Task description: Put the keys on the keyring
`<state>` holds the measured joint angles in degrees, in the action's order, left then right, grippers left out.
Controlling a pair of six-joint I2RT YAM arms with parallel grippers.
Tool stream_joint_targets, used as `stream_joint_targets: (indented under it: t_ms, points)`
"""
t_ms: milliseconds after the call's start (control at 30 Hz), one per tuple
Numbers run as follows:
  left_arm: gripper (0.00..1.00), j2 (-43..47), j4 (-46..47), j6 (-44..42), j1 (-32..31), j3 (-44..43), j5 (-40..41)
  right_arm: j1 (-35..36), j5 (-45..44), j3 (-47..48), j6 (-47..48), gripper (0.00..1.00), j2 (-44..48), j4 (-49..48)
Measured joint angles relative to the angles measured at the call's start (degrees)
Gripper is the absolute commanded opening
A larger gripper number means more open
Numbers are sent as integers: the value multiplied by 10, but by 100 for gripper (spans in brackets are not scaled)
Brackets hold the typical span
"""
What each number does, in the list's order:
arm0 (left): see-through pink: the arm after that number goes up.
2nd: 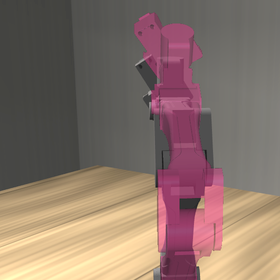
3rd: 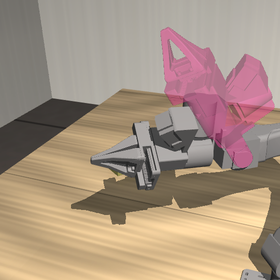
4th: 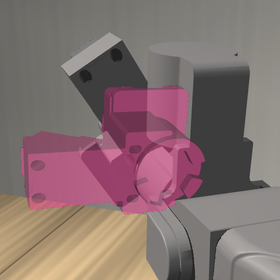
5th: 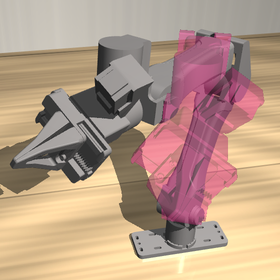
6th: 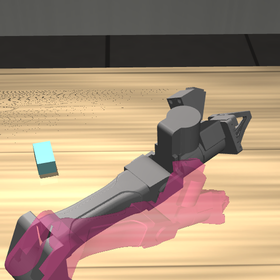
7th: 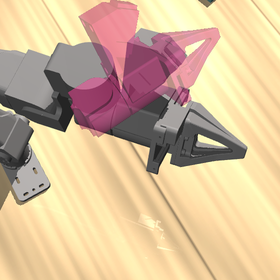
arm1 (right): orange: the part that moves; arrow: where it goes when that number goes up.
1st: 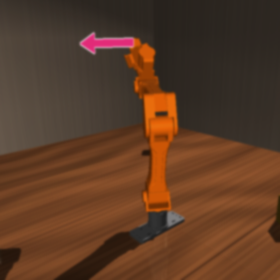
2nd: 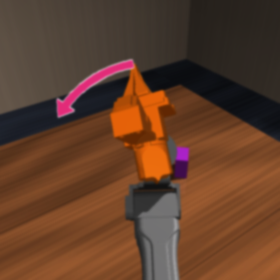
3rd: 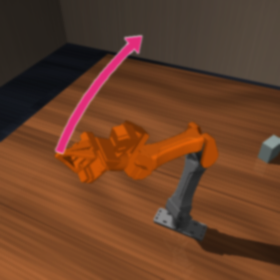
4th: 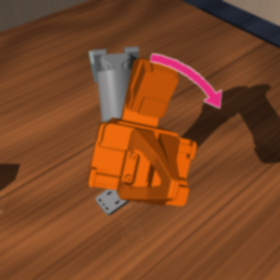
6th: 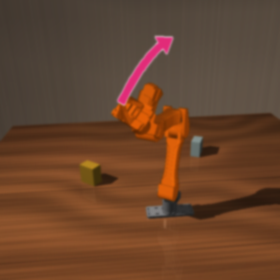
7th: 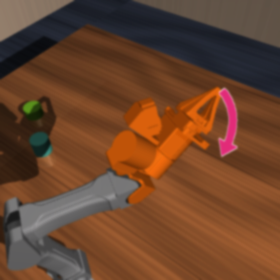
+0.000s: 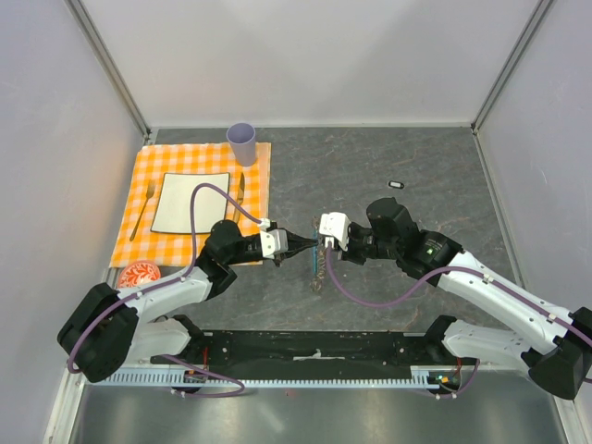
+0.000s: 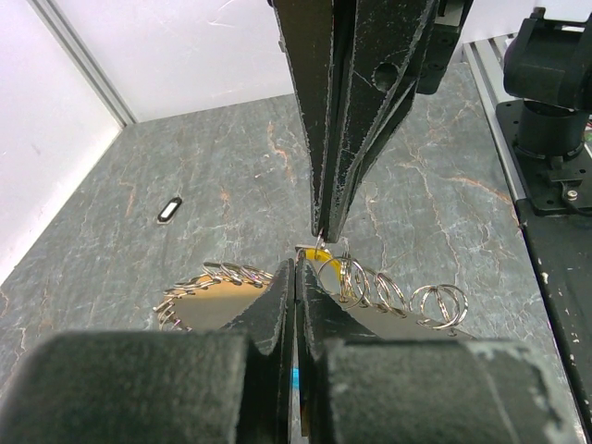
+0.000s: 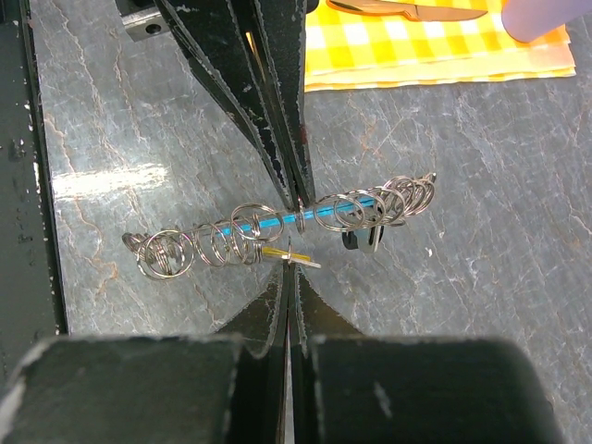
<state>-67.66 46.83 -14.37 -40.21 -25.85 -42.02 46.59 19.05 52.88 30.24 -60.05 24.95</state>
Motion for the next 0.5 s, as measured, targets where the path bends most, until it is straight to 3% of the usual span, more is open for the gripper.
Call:
stream_joint_targets:
  t_ms: [500]
  points:
    - [2, 0, 0, 0, 0, 0, -16, 0, -8, 0, 0, 0, 0, 0]
